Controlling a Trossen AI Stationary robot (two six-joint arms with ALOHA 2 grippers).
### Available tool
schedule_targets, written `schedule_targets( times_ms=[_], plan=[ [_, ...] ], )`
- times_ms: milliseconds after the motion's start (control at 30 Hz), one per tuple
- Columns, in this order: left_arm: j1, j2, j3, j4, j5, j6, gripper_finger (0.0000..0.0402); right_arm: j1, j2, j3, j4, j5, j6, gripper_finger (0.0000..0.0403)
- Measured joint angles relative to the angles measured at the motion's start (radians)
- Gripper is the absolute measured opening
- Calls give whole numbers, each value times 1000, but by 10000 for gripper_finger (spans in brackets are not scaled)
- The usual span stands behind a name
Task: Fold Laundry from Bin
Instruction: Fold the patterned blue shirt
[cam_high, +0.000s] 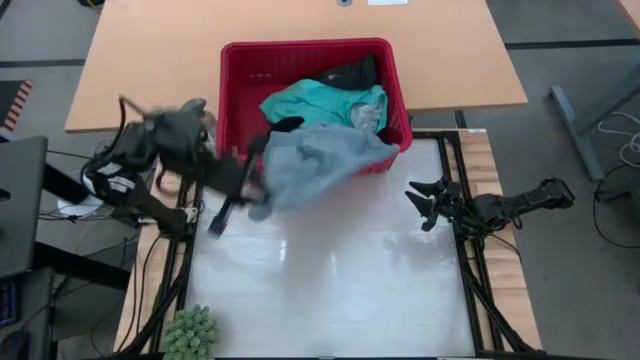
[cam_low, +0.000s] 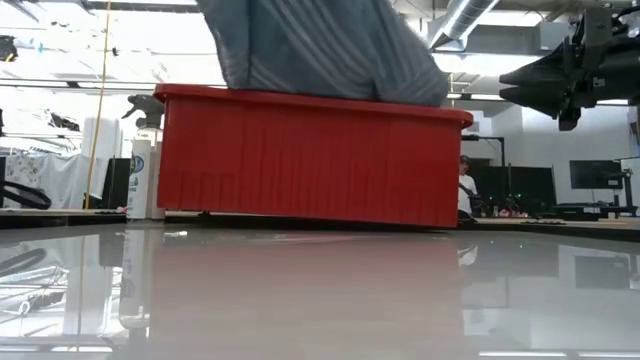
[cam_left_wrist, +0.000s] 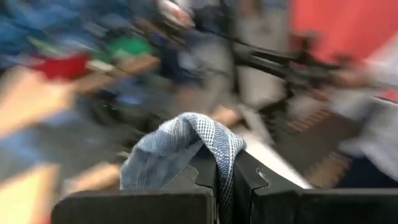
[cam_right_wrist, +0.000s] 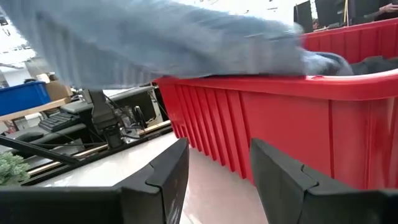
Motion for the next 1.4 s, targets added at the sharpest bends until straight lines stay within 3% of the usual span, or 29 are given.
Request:
schedule_targets(
  times_ms=[67,167,333,433,533,633,867,1067,1200,1300,1400],
  plan=[
    [-95,17,-15,-55,-45,-46,0,0,0,0,0,0,0,197],
    [-224,46,-115,-65,-200,-111,0,0,0,0,-1,0,0,197],
    [-347,77,-382,-24,-488,-277,0,0,0,0,-2,0,0,197],
    [-371,74,-590,138,-570,-403,0,0,0,0,-4,-1,0,197],
    [-385,80,-759,313,-565,-528,0,0,0,0,-5,-2,-1,197],
    [-388,75,-893,509,-493,-676,0,0,0,0,-9,-3,0,197],
    [-454,75,-1106,809,-446,-1021,0,0,0,0,-18,-6,0,197],
    [-521,75,-1173,837,-457,-1265,0,2,0,0,-25,-39,9,197],
    [-557,75,-1182,839,-369,-1402,0,2,0,0,-59,-93,16,197],
    [-596,75,-1185,779,-312,-1470,0,2,7,0,-80,-137,29,197],
    [-647,75,-1185,691,-328,-1562,0,2,26,0,-92,-183,29,197]
  ],
)
